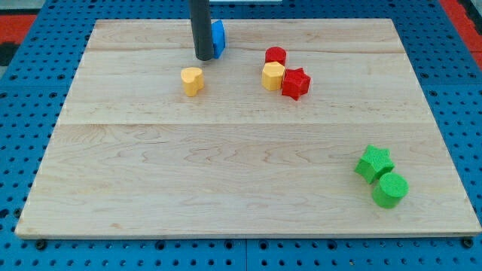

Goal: Push the red circle parallel to the top of the yellow hexagon

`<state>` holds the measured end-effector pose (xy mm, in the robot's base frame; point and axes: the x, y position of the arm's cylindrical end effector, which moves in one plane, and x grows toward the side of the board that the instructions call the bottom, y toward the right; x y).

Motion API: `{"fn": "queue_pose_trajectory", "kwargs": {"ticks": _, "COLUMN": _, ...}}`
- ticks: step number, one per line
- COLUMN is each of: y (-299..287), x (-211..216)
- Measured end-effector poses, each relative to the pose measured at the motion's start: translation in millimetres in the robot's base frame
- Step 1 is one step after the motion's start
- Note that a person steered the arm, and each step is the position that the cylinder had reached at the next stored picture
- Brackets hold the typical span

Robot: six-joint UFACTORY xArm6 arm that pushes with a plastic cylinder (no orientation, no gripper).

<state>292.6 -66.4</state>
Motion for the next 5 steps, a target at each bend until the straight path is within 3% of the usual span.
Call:
{"fn": "queue_pose_trajectory", "kwargs": {"ticks": 2, "y": 43, "x": 30}}
{"fn": "queue_pose_trajectory", "kwargs": {"ticks": 4, "y": 109, "x": 29}}
{"fn": "queue_pose_trajectory", "kwargs": {"ticks": 5, "y": 110, "x": 29}}
